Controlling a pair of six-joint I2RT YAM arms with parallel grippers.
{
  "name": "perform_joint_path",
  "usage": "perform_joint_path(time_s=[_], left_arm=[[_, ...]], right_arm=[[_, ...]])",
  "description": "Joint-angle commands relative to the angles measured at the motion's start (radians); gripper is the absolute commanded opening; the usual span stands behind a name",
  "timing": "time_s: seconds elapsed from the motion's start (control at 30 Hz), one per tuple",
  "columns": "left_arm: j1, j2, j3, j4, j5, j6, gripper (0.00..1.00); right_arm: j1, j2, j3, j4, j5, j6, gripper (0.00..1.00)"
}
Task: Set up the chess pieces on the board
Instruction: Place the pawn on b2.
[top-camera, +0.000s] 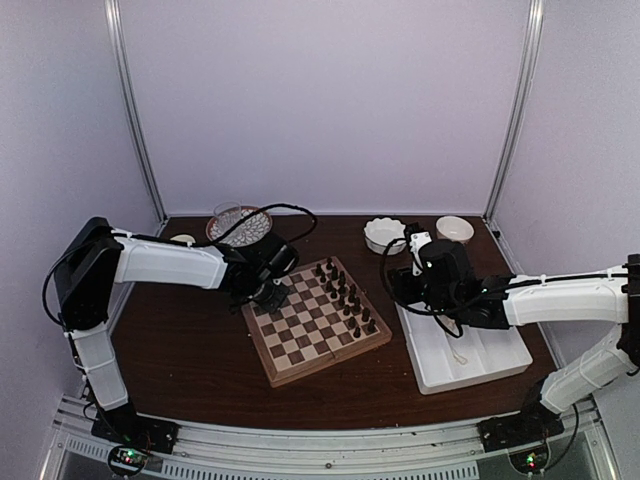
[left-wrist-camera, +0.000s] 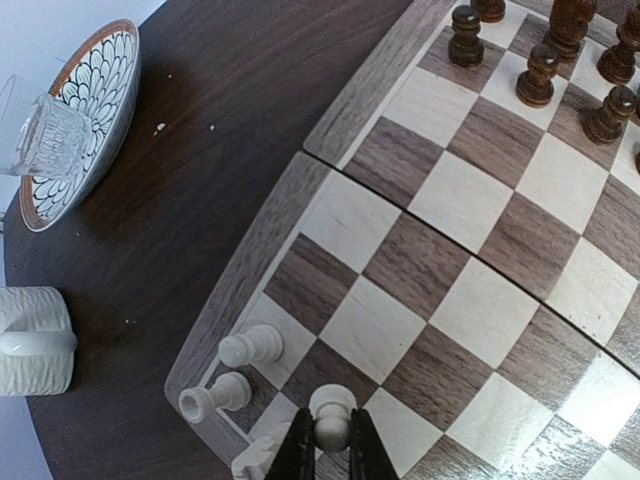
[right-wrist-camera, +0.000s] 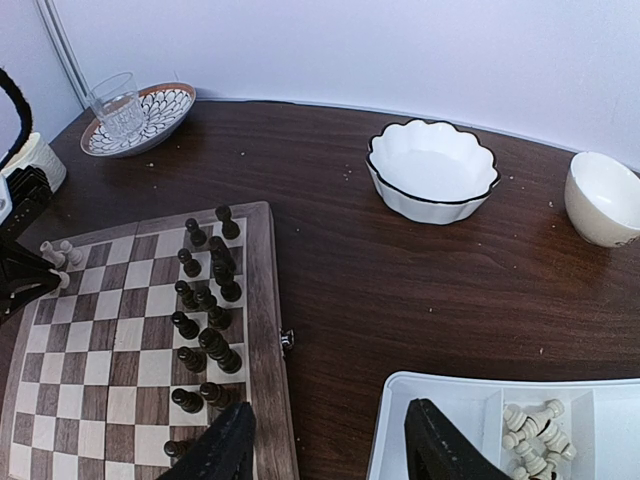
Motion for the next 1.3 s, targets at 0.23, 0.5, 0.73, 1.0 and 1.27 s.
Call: perform_joint_path(time_s=[0.23,0.5,0.73,1.0,1.27], left_arm=[[0.013,-0.006,0.011,0.032,-0.032,0.017,0.04],[0.021,0.009,0.018,0.03,-0.014,0.015,0.06],[0.023,0.025,0.027,0.023,-0.006,0.014,0.06],[0.024,0.034,0.034,0.019,-0.002,0.014,0.06],[0.025,0.037,0.036,0.012,-0.008,0.013,0.09]], right_arm=[[0.001,-0.006,0.02,-0.01,0.0,0.004,0.54],[0.001,-0.006,0.02,-0.01,-0.002,0.005,0.54],[0.001,-0.007,0.02,-0.01,-0.004,0.005,0.54],[0.001,-0.007,0.02,-0.01,-0.005,0.005,0.54],[0.001,-0.008,0.02,-0.012,-0.008,0.005,0.54]])
